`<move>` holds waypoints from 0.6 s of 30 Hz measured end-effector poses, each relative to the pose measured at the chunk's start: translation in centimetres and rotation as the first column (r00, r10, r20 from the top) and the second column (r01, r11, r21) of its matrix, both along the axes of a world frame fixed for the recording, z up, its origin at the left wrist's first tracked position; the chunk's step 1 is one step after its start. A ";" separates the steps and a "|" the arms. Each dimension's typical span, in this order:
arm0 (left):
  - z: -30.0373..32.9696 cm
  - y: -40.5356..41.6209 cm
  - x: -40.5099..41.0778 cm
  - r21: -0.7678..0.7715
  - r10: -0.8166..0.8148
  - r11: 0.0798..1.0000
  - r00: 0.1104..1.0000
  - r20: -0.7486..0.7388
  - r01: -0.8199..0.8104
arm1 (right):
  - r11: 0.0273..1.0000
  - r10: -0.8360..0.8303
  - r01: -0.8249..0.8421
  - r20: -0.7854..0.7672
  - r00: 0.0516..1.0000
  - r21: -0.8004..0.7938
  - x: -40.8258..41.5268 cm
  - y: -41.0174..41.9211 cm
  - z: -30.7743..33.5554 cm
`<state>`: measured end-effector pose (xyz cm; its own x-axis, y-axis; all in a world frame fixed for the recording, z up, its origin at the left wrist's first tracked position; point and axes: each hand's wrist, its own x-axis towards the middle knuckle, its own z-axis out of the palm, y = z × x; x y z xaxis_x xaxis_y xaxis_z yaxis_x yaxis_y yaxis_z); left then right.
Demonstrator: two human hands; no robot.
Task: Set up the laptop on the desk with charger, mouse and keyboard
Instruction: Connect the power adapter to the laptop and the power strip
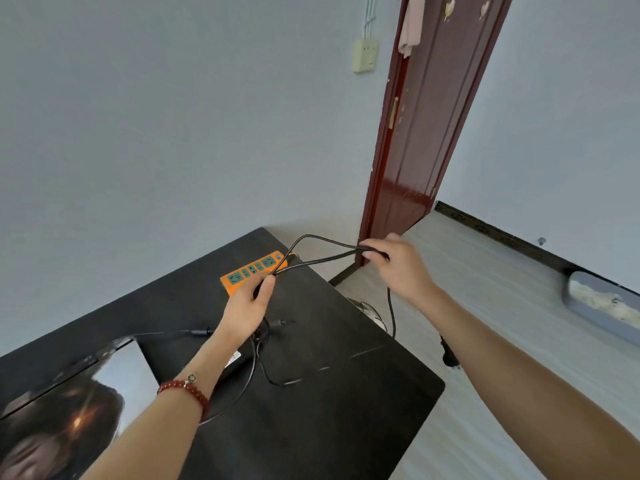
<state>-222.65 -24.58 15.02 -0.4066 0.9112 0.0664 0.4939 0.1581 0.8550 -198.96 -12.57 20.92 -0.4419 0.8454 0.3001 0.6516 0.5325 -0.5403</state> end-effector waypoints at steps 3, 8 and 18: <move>1.0 -0.5 -2.3 0.024 0.109 0.994 0.994 -0.018 -0.109 | 0.983 0.149 -0.151 -0.028 0.988 -0.104 -3.4 0.4 1.0; -0.3 -3.2 -5.0 0.031 0.098 0.995 0.985 -0.143 -0.095 | 0.858 0.325 -0.292 0.005 0.946 -0.422 -6.4 1.5 1.5; -2.0 -5.0 -8.7 -0.064 0.090 0.990 0.921 -0.379 -0.123 | 0.807 0.547 -0.373 0.341 0.765 -0.457 -11.3 4.6 1.5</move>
<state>-231.36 -29.58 13.06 -0.4617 0.8730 0.1574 0.7516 0.2907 0.5922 -210.28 -8.01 22.40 -0.8111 0.5077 -0.2904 0.5833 0.6659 -0.4652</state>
